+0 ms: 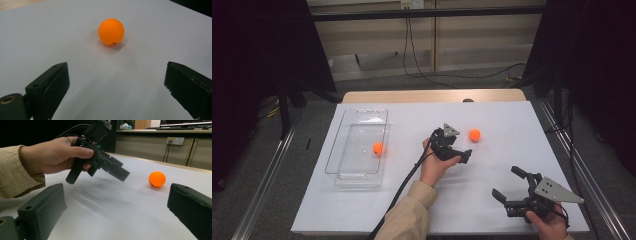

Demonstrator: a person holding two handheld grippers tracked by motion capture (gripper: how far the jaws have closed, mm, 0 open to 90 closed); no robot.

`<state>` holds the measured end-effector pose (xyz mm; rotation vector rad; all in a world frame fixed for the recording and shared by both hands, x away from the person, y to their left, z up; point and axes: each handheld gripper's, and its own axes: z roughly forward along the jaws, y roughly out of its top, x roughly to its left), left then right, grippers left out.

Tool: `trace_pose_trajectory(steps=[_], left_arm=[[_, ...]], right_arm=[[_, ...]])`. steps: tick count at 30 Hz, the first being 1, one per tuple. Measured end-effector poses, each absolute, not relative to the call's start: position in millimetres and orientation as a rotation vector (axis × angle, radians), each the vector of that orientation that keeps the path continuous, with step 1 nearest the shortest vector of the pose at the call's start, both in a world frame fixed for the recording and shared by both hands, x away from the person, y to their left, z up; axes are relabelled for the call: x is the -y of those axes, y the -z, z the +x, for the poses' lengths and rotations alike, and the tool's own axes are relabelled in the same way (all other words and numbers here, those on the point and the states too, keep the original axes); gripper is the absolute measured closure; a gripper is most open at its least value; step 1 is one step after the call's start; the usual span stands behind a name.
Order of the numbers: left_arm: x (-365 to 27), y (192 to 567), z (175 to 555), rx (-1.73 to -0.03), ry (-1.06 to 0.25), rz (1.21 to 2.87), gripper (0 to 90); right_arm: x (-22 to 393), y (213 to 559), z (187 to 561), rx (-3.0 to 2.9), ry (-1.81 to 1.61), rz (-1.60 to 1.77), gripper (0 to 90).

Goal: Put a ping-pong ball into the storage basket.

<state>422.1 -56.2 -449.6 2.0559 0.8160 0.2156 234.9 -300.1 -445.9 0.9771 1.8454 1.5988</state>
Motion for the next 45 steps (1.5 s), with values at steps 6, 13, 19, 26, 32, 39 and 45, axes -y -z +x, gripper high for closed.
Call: trace_pose_trajectory(steps=[6,13,19,26,32,39,45], left_arm=[[60,450,423,-0.813,-0.219,2.053,6.1],[60,451,426,-0.820,-0.231,2.041,6.1],[62,453,428,-0.831,-0.233,2.041,6.1],[67,451,430,-0.821,-0.235,2.047,6.1],[71,449,431,-0.813,-0.236,2.051,6.0],[75,450,432,-0.817,-0.233,2.046,6.0],[77,450,434,-0.820,-0.236,2.040,6.0]], right_arm=[[300,446,235,-1.846,-1.600,0.979,1.1],[300,446,235,-1.846,-1.599,0.982,1.2],[300,446,235,-1.844,-1.599,0.980,1.2],[300,446,235,-1.844,-1.601,0.979,1.2],[300,446,235,-1.844,-1.603,0.978,1.2],[300,446,235,-1.843,-1.603,0.978,1.2],[300,446,235,-1.843,-1.603,0.977,1.2]])
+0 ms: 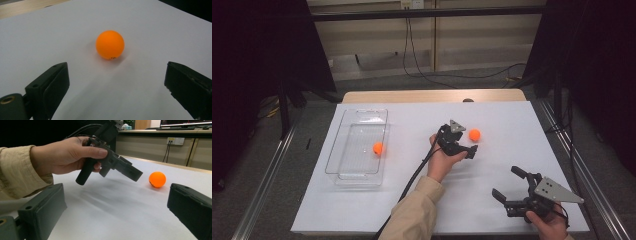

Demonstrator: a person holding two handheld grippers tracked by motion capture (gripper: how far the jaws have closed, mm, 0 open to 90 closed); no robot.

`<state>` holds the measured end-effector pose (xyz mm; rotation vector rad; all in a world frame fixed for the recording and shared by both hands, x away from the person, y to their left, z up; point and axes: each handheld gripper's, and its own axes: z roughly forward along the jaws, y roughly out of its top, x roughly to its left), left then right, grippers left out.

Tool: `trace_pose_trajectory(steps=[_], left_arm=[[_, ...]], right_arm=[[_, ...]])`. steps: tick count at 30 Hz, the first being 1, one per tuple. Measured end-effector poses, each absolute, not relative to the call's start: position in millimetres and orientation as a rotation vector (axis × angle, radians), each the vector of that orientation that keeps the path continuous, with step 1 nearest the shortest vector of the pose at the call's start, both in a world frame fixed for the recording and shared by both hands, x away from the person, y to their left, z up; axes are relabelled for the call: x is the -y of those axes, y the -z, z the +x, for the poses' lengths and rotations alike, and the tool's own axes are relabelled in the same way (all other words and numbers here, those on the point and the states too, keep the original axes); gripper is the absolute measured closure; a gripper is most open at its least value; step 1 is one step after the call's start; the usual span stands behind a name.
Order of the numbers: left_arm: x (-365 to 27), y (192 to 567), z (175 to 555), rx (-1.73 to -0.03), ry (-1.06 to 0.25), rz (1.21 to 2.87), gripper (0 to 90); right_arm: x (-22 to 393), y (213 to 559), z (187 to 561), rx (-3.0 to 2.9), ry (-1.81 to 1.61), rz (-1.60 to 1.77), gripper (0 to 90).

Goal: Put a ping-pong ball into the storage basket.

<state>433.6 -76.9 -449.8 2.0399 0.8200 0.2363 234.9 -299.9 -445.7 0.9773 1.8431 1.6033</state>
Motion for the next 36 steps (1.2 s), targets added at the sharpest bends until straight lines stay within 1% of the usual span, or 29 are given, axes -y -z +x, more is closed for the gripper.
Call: trace_pose_trajectory(steps=[16,36], left_arm=[[80,452,441,-0.835,-0.263,2.038,6.1],[88,453,446,-0.842,-0.247,2.035,6.0]], right_arm=[[300,446,235,-1.845,-1.604,0.976,1.2],[300,446,235,-1.846,-1.604,0.977,1.2]])
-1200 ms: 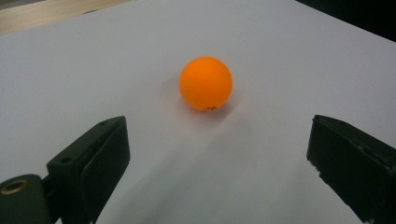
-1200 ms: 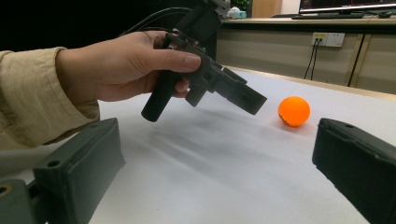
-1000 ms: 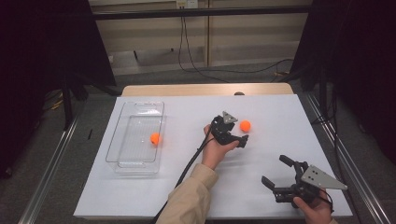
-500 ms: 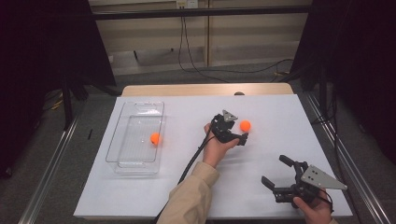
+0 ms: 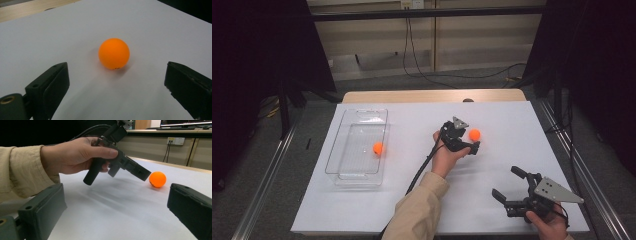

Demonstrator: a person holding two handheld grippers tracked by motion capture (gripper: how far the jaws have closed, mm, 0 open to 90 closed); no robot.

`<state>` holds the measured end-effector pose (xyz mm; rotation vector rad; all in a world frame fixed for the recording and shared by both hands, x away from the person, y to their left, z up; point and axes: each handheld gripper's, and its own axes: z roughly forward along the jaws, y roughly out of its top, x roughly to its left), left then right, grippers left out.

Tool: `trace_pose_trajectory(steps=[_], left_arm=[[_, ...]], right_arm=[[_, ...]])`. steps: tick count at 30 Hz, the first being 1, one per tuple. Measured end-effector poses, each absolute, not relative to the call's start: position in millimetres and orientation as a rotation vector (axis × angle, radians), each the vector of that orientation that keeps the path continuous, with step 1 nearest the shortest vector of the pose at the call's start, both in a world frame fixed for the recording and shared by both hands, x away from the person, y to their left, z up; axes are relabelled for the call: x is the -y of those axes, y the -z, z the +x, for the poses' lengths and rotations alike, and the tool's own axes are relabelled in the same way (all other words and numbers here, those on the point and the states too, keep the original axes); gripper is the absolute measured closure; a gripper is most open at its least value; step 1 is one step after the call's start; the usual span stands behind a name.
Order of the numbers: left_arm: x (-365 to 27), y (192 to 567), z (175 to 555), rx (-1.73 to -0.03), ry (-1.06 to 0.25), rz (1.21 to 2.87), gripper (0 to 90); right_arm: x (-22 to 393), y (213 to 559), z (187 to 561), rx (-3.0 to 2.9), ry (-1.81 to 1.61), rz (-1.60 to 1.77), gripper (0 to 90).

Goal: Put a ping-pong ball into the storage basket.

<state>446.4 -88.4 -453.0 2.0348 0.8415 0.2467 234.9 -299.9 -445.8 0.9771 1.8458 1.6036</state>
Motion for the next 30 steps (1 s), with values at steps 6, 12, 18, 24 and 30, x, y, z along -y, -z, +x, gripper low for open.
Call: trace_pose_trajectory(steps=[6,12,18,24,30], left_arm=[[90,453,449,-0.845,-0.254,2.033,6.0],[91,454,451,-0.851,-0.260,2.032,6.2],[93,453,452,-0.847,-0.260,2.033,6.3],[96,453,453,-0.849,-0.257,2.030,6.3],[99,456,455,-0.857,-0.243,2.026,6.3]], right_arm=[[299,446,235,-1.848,-1.603,0.978,1.2],[300,446,235,-1.845,-1.602,0.981,1.2],[300,446,235,-1.849,-1.603,0.981,1.2],[300,446,235,-1.844,-1.604,0.982,1.2],[300,446,236,-1.847,-1.604,0.978,1.2]])
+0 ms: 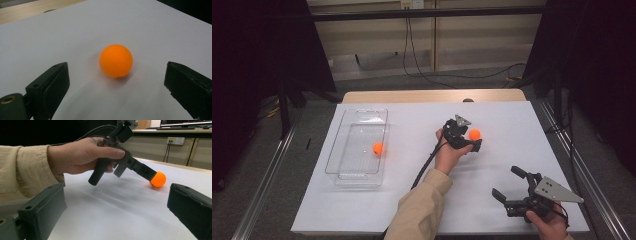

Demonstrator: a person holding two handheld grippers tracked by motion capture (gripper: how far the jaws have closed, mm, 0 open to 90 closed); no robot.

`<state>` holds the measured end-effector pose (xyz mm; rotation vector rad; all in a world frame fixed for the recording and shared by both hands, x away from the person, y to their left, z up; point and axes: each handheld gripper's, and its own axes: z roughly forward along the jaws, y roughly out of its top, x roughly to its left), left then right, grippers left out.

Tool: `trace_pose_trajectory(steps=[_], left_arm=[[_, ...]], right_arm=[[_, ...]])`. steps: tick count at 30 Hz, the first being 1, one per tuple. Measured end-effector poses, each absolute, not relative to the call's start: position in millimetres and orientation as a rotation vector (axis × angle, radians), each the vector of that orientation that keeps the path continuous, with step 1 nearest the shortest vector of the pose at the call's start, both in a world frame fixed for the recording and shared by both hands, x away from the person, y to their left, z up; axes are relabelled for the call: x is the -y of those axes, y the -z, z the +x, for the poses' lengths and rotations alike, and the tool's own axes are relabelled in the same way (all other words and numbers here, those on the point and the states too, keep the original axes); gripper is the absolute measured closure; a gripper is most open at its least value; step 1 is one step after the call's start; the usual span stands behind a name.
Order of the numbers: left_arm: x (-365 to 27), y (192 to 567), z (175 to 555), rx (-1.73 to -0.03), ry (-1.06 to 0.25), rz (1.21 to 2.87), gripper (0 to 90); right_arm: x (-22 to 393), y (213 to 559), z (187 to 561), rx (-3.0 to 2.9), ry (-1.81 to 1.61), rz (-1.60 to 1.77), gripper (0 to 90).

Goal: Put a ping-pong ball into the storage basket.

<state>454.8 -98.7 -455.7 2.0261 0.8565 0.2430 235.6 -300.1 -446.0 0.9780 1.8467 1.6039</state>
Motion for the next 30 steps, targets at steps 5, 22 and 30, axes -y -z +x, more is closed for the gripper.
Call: trace_pose_trajectory(steps=[5,22,30], left_arm=[[101,458,456,-0.859,-0.240,2.030,6.3],[111,463,460,-0.848,-0.246,2.042,7.9],[111,466,464,-0.860,-0.241,2.033,10.7]], right_arm=[[300,446,236,-1.847,-1.606,0.980,1.2],[301,446,236,-1.843,-1.607,0.981,1.2],[301,446,236,-1.839,-1.609,0.982,1.2]])
